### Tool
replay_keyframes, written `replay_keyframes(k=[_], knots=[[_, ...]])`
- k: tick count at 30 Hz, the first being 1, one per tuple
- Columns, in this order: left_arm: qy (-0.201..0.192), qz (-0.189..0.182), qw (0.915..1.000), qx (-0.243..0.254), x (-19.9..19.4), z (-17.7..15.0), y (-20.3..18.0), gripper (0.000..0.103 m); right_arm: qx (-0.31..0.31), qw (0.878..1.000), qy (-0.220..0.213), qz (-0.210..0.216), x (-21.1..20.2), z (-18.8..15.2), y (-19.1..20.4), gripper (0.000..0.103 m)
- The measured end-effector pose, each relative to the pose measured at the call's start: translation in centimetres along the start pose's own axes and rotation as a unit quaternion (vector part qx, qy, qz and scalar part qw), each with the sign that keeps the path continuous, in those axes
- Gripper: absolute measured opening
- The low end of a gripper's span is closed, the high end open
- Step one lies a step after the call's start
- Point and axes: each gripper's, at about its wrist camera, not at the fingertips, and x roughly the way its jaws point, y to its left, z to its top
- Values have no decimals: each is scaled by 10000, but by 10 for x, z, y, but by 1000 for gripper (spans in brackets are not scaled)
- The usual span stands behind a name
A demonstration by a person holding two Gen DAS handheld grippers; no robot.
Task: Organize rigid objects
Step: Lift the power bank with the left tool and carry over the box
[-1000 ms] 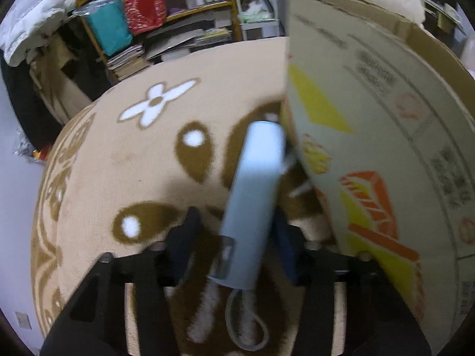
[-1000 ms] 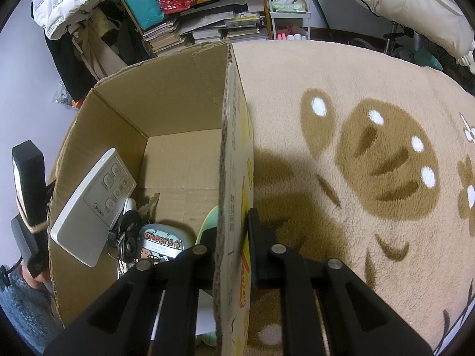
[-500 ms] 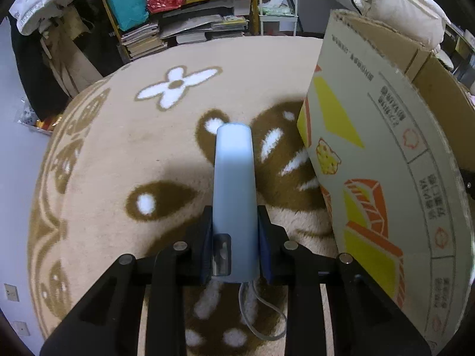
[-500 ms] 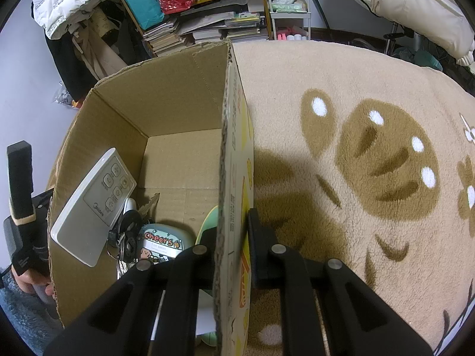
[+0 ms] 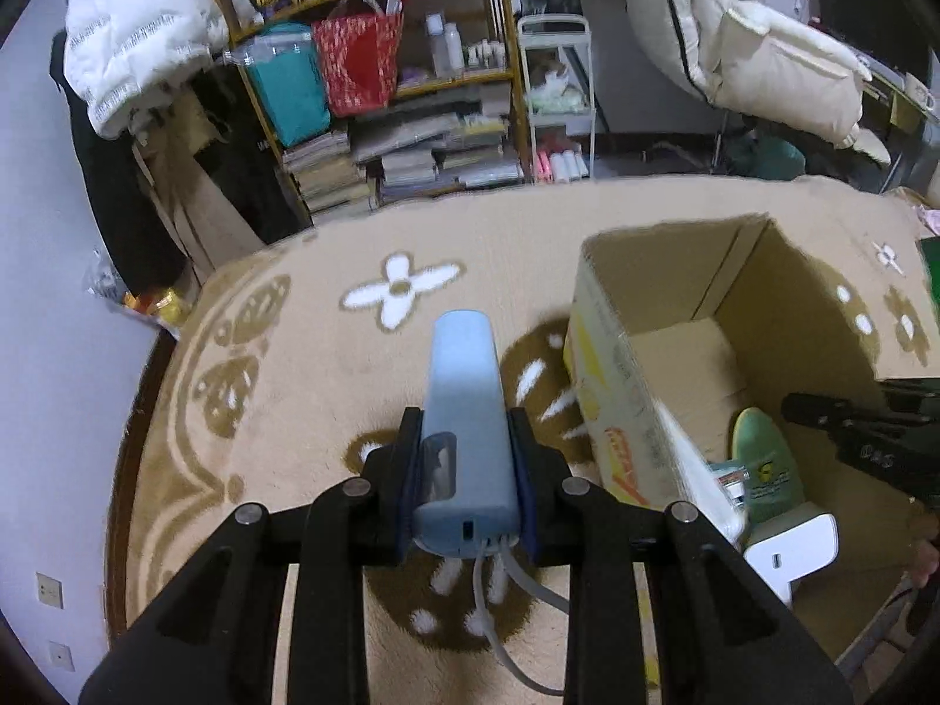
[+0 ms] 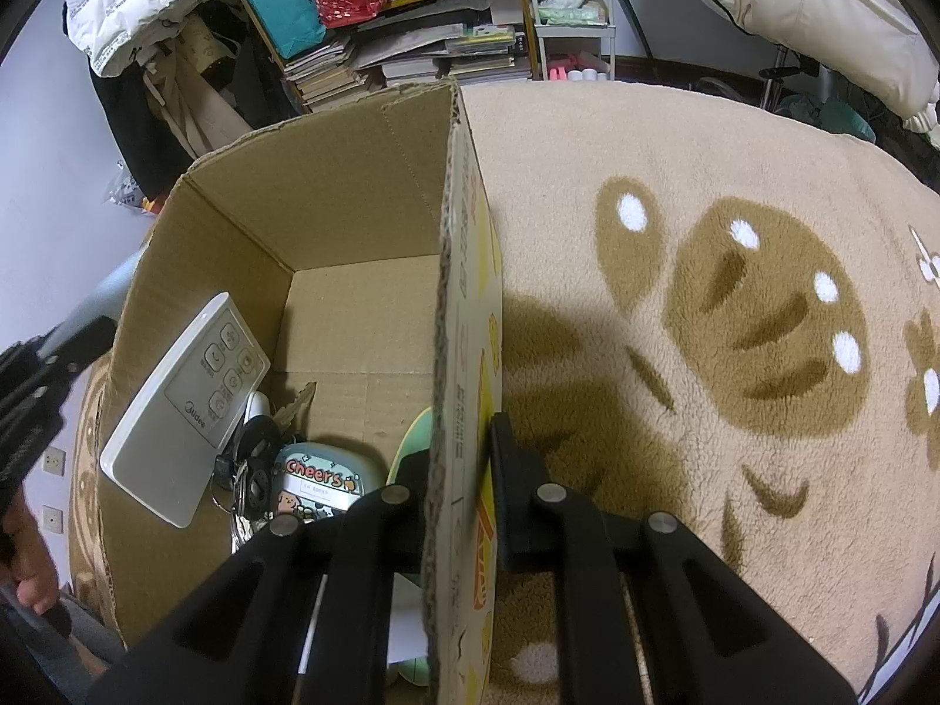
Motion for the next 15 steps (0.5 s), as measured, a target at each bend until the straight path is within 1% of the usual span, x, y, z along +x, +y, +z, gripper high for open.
replay_keyframes(k=[3, 5, 7, 9, 15], knots=[[-288, 144, 9994, 78, -24, 9, -7, 26, -3, 10000, 1, -2, 0, 0, 0, 14], [-461, 88, 9988, 111, -41, 15, -13, 26, -1, 10000, 0, 0, 0, 0, 0, 13], [-498, 43, 9987, 136, -49, 16, -20, 26, -9, 10000, 2, -6, 0, 0, 0, 14], [-554, 55, 9981, 270, -57, 12, -33, 26, -8, 10000, 3, -5, -2, 1, 0, 14], [-580, -278, 9963, 567, -69, 8, -69, 26, -7, 10000, 2, -2, -1, 1, 0, 14]])
